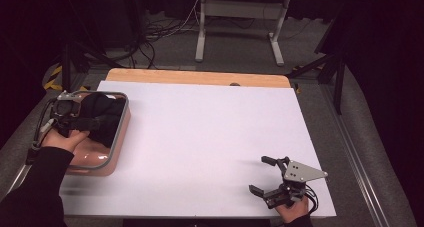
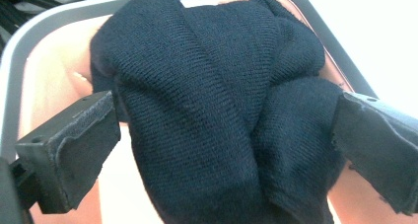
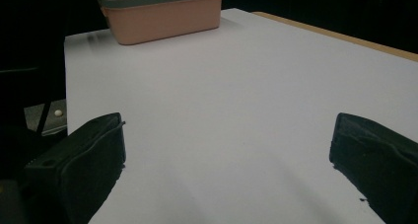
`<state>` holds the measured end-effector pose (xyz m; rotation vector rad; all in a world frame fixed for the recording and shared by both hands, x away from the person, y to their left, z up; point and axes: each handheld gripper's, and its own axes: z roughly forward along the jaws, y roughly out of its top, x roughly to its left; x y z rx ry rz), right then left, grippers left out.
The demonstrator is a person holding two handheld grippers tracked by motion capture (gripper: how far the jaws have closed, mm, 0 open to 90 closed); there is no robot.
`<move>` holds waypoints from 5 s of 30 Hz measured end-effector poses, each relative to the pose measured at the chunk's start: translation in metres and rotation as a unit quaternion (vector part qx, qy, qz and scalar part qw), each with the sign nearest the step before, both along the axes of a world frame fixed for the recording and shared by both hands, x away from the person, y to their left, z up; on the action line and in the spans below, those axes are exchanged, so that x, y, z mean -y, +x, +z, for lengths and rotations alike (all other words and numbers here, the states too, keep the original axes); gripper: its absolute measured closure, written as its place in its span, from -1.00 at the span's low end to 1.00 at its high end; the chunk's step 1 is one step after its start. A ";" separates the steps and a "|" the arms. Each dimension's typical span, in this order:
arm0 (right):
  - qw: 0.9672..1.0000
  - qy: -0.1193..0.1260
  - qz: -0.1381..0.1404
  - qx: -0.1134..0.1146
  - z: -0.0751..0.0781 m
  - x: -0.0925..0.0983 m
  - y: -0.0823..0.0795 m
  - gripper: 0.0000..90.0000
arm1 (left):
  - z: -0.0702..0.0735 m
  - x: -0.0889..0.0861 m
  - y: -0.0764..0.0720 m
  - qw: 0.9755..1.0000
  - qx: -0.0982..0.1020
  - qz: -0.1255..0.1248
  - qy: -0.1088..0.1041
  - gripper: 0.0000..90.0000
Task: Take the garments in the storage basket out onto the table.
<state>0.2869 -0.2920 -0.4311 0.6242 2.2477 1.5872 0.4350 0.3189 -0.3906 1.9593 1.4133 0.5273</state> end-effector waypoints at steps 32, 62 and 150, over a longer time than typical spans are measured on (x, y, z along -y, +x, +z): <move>1.000 0.001 0.007 -0.003 0.000 -0.001 0.000 -0.97 | -0.015 -0.004 0.017 0.997 -0.067 -0.040 -0.023 -0.03; 1.000 0.000 0.008 -0.007 -0.001 -0.001 0.001 -0.97 | 0.001 0.008 0.001 0.999 -0.008 -0.030 0.031 0.28; 1.000 0.002 0.015 -0.006 -0.001 0.000 0.000 -0.97 | 0.082 0.090 -0.079 0.957 0.211 -0.129 -0.152 0.42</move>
